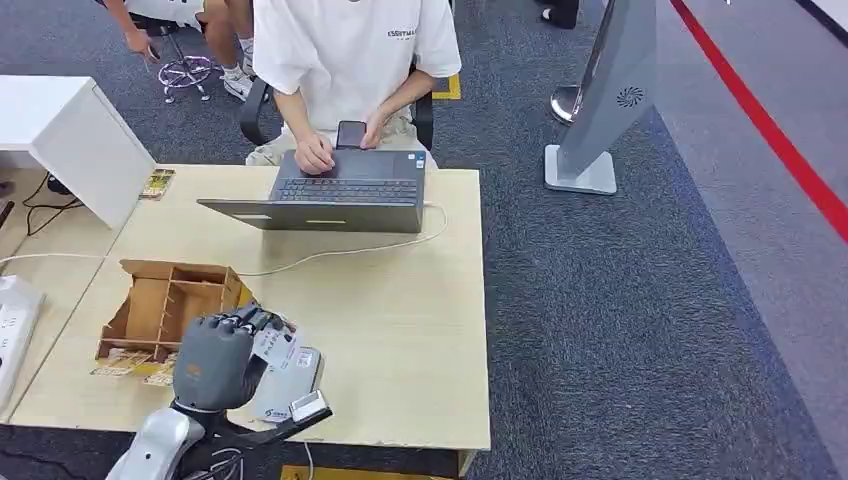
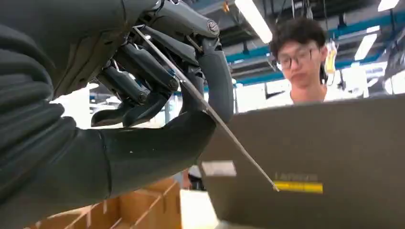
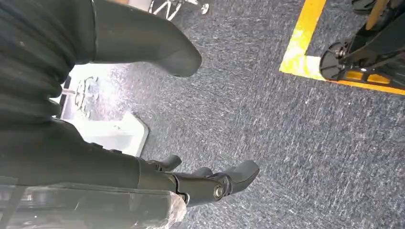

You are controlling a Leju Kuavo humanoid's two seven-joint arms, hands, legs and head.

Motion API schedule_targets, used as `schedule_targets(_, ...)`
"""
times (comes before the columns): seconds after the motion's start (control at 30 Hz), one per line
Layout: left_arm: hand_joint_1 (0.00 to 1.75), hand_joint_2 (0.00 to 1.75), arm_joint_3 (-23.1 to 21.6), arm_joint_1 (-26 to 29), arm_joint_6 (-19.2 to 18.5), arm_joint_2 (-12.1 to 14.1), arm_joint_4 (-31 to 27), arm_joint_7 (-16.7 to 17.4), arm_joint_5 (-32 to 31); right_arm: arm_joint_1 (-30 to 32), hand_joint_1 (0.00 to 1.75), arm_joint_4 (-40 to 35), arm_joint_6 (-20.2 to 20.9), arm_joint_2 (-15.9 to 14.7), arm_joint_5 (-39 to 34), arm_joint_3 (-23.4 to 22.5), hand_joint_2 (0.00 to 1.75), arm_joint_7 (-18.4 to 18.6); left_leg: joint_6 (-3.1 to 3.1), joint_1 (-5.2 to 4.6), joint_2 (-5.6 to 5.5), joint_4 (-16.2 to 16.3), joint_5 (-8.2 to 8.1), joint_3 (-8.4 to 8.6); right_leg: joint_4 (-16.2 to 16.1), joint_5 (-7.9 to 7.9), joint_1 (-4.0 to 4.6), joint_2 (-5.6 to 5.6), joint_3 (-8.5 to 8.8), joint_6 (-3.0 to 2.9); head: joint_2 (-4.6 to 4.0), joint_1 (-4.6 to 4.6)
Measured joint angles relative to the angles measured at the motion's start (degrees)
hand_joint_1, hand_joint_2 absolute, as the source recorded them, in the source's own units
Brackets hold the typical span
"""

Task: Pass the card to the sensor for recognition and then transmit it.

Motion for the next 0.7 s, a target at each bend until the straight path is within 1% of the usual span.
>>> schedule_targets(0.07,1.75,1.75,-0.11,1.35,-2.58,0.81,0.22,0.87,0.7,0.02,0.0,-0.2,0.08,0.0,-0.07,-0.04,1.75,0.0,-0.02,0.0,0.02,-0.02,-0.02,0.01,0.0,0.0,0.0,0.02,0.01,0.0,0.0,0.0)
schedule_targets(0.13,1.75,1.75,-0.11,2.98,-3.68,1.8,0.96,1.79,1.68,0.21,0.0,-0.48,0.22,0.0,-0.11,-0.11,1.75,0.02,-0.02,0.0,0.05,-0.02,-0.02,0.03,0.0,0.0,0.0,0.05,0.01,0.0,0.0,0.0)
schedule_targets(0.27,1.75,1.75,-0.11,5.47,-4.03,3.15,2.88,3.87,3.17,0.71,0.0,-1.0,0.28,0.0,0.0,-0.41,1.75,-0.09,-0.02,0.0,0.02,-0.02,-0.02,0.02,0.0,0.0,0.0,0.0,0.02,0.0,0.0,0.02)
schedule_targets(0.4,1.75,1.75,-0.77,6.87,-5.23,4.75,4.07,6.17,3.65,1.08,0.0,-1.66,0.55,0.0,0.72,-0.72,1.75,-1.22,-0.02,0.0,0.03,-0.02,-0.01,0.02,0.0,0.0,0.0,0.0,0.02,0.0,0.0,0.0)
schedule_targets(0.47,1.75,1.75,-0.98,7.33,-5.52,5.23,4.31,6.71,3.78,1.15,0.0,-1.9,0.55,0.0,0.81,-0.94,1.75,-1.33,-0.01,0.0,0.03,-0.02,-0.01,0.02,0.0,0.0,0.0,0.0,0.03,0.0,0.0,0.0)
schedule_targets(0.7,1.75,1.75,-1.62,7.59,-5.62,6.01,4.76,6.82,3.87,1.41,0.0,-2.36,0.87,0.0,0.81,-1.05,1.75,-1.35,-0.01,0.0,0.03,-0.02,-0.01,0.02,0.0,0.0,0.0,-0.03,0.04,0.0,0.0,0.02)
